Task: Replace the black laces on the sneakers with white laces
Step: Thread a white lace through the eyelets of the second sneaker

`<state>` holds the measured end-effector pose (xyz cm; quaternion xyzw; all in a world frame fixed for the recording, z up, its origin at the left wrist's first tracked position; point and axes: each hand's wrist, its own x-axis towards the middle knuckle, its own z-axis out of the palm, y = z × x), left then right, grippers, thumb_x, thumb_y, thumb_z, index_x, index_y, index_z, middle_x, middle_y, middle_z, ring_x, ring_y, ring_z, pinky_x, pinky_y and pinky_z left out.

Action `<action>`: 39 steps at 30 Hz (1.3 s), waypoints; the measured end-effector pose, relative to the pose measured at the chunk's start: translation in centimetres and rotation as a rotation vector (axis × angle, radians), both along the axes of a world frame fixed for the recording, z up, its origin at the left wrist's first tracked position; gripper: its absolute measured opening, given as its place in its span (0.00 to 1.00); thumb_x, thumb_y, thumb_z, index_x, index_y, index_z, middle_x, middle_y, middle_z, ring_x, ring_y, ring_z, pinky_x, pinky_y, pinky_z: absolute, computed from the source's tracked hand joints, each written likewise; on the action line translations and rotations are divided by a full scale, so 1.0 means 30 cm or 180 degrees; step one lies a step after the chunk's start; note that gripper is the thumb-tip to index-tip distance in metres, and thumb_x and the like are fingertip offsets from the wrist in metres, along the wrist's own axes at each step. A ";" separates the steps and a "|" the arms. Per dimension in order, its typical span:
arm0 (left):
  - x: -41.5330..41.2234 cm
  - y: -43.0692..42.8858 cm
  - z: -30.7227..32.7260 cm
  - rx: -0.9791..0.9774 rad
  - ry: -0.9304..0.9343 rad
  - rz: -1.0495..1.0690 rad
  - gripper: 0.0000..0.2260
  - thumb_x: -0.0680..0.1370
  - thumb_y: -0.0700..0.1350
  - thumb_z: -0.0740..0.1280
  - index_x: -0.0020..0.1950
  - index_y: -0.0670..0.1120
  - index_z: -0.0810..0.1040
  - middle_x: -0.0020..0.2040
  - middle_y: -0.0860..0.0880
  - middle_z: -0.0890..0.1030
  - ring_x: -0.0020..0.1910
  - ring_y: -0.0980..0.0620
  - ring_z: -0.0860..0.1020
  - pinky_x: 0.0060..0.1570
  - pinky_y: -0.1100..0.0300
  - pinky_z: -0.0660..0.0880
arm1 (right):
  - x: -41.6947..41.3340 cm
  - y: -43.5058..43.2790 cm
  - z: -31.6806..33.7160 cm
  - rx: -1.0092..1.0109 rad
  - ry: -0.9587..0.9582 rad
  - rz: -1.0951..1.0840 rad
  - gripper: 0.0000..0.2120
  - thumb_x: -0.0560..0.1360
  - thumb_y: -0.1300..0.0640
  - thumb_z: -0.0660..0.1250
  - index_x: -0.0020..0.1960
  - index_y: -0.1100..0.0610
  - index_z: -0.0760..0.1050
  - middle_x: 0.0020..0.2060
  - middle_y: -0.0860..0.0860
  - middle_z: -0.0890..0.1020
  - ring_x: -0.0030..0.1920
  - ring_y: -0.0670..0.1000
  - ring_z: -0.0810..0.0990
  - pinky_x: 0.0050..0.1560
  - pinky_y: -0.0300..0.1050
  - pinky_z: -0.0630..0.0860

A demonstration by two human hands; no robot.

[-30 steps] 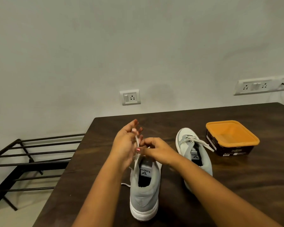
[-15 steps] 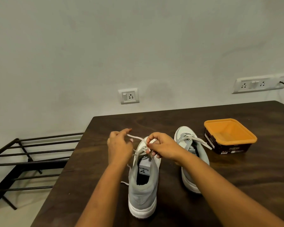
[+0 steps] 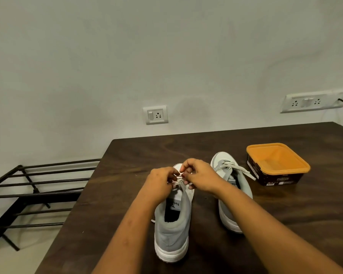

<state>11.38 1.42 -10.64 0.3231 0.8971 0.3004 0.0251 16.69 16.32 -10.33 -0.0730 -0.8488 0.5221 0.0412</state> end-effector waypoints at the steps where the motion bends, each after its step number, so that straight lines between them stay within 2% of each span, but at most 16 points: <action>1: -0.004 -0.005 -0.002 -0.0036 -0.0036 0.0009 0.17 0.72 0.32 0.68 0.59 0.45 0.79 0.52 0.47 0.83 0.52 0.53 0.80 0.54 0.65 0.74 | 0.000 0.002 -0.003 0.0176 -0.0033 0.0007 0.10 0.78 0.67 0.61 0.44 0.53 0.74 0.35 0.51 0.76 0.36 0.48 0.79 0.32 0.37 0.78; 3: -0.007 -0.008 -0.005 -0.0116 -0.0023 0.0016 0.17 0.72 0.31 0.68 0.58 0.46 0.80 0.51 0.48 0.83 0.51 0.54 0.80 0.54 0.64 0.75 | 0.000 0.004 -0.009 0.0456 -0.0148 0.0059 0.09 0.77 0.67 0.61 0.47 0.54 0.75 0.36 0.53 0.76 0.38 0.49 0.77 0.33 0.39 0.77; 7: -0.009 -0.005 -0.004 -0.0197 0.0086 0.0117 0.17 0.72 0.32 0.67 0.57 0.47 0.81 0.51 0.49 0.83 0.50 0.54 0.80 0.53 0.63 0.76 | 0.000 0.000 -0.010 0.0690 -0.0223 0.0160 0.09 0.75 0.65 0.64 0.46 0.52 0.77 0.38 0.53 0.78 0.39 0.49 0.77 0.36 0.33 0.72; 11: -0.011 -0.012 -0.001 -0.0128 0.0028 0.0230 0.16 0.73 0.36 0.68 0.58 0.47 0.80 0.52 0.49 0.83 0.50 0.55 0.80 0.54 0.63 0.75 | 0.001 -0.014 -0.012 0.0798 -0.0217 0.0191 0.08 0.75 0.64 0.64 0.45 0.51 0.77 0.41 0.52 0.79 0.41 0.48 0.77 0.42 0.36 0.73; 14: -0.015 -0.007 -0.003 -0.0280 0.0068 0.0269 0.11 0.74 0.40 0.68 0.55 0.49 0.82 0.51 0.51 0.82 0.49 0.55 0.79 0.53 0.62 0.76 | -0.001 -0.015 -0.018 0.0867 -0.0221 0.0153 0.08 0.76 0.63 0.63 0.46 0.51 0.77 0.39 0.49 0.78 0.41 0.48 0.76 0.43 0.38 0.73; 16: -0.007 -0.004 -0.003 -0.0322 0.0104 0.0285 0.09 0.75 0.42 0.68 0.53 0.49 0.82 0.50 0.51 0.82 0.46 0.55 0.78 0.50 0.61 0.76 | -0.002 -0.014 -0.014 0.0811 -0.0266 0.0074 0.02 0.76 0.58 0.67 0.45 0.53 0.77 0.35 0.48 0.77 0.37 0.47 0.75 0.41 0.40 0.74; 18: 0.000 -0.003 -0.004 -0.0274 0.0155 0.0320 0.09 0.74 0.41 0.68 0.51 0.50 0.83 0.47 0.52 0.82 0.45 0.55 0.79 0.49 0.58 0.78 | 0.004 -0.017 -0.008 0.0755 -0.0406 0.0067 0.08 0.72 0.53 0.72 0.46 0.56 0.78 0.32 0.48 0.77 0.33 0.47 0.76 0.35 0.39 0.75; 20: 0.000 -0.008 0.007 0.0035 0.0101 0.0425 0.08 0.72 0.41 0.71 0.48 0.52 0.82 0.40 0.55 0.82 0.42 0.56 0.80 0.49 0.56 0.78 | 0.008 -0.024 -0.003 0.0835 -0.0616 0.0032 0.12 0.69 0.52 0.76 0.45 0.59 0.79 0.35 0.51 0.81 0.36 0.51 0.81 0.38 0.42 0.80; 21: -0.002 -0.011 0.015 0.0193 0.0060 0.0460 0.07 0.71 0.41 0.73 0.45 0.53 0.81 0.36 0.55 0.82 0.40 0.58 0.80 0.48 0.56 0.79 | 0.010 -0.029 -0.003 0.0844 -0.0694 -0.0015 0.11 0.68 0.53 0.76 0.43 0.59 0.79 0.36 0.54 0.83 0.37 0.52 0.83 0.40 0.43 0.81; 23: -0.005 -0.016 0.032 0.0191 0.0019 0.0408 0.10 0.70 0.41 0.74 0.37 0.55 0.78 0.33 0.55 0.81 0.37 0.60 0.80 0.46 0.58 0.79 | 0.006 -0.031 -0.008 0.0534 -0.0855 -0.0175 0.07 0.69 0.59 0.76 0.38 0.59 0.79 0.36 0.55 0.83 0.35 0.52 0.83 0.40 0.43 0.82; 25: 0.003 -0.011 0.031 -0.0171 0.0004 0.0247 0.10 0.71 0.40 0.71 0.35 0.55 0.78 0.34 0.56 0.80 0.37 0.58 0.79 0.44 0.58 0.79 | 0.002 -0.024 -0.017 0.0048 -0.1002 -0.0347 0.05 0.70 0.63 0.74 0.37 0.61 0.79 0.38 0.57 0.82 0.37 0.53 0.83 0.40 0.44 0.83; 27: 0.020 0.000 0.014 -0.0477 0.0037 0.0147 0.08 0.73 0.41 0.69 0.40 0.54 0.82 0.37 0.55 0.81 0.40 0.56 0.79 0.44 0.57 0.79 | 0.003 -0.012 -0.025 -0.0451 -0.1067 -0.0450 0.05 0.71 0.68 0.72 0.37 0.62 0.79 0.43 0.59 0.82 0.42 0.55 0.84 0.42 0.47 0.83; 30: 0.028 0.005 -0.017 -0.0368 0.0004 0.0177 0.09 0.72 0.40 0.68 0.44 0.54 0.81 0.38 0.56 0.82 0.42 0.57 0.79 0.47 0.54 0.79 | 0.010 -0.008 -0.032 -0.1101 -0.1147 -0.0458 0.05 0.73 0.72 0.67 0.41 0.66 0.77 0.50 0.63 0.81 0.47 0.56 0.82 0.38 0.46 0.83; 34: 0.027 0.016 -0.034 -0.0117 0.0203 0.0239 0.13 0.72 0.41 0.69 0.46 0.55 0.68 0.37 0.55 0.81 0.42 0.56 0.77 0.45 0.50 0.77 | 0.017 0.001 -0.028 -0.1359 -0.1180 -0.0398 0.05 0.75 0.74 0.64 0.50 0.71 0.76 0.52 0.65 0.81 0.43 0.52 0.82 0.35 0.43 0.82; 36: 0.031 0.026 -0.034 -0.0085 0.0279 0.0200 0.15 0.72 0.42 0.70 0.47 0.53 0.64 0.39 0.53 0.80 0.40 0.54 0.77 0.43 0.51 0.77 | 0.018 0.004 -0.026 -0.1382 -0.1231 -0.0346 0.05 0.76 0.73 0.63 0.45 0.67 0.77 0.48 0.61 0.81 0.42 0.51 0.82 0.37 0.43 0.82; 39: 0.039 0.047 -0.028 -0.0380 0.0573 0.0118 0.15 0.73 0.43 0.68 0.51 0.51 0.63 0.42 0.49 0.77 0.39 0.51 0.75 0.40 0.53 0.76 | 0.019 0.008 -0.024 -0.1410 -0.1268 -0.0329 0.08 0.77 0.72 0.62 0.42 0.64 0.76 0.42 0.57 0.81 0.42 0.50 0.82 0.38 0.43 0.82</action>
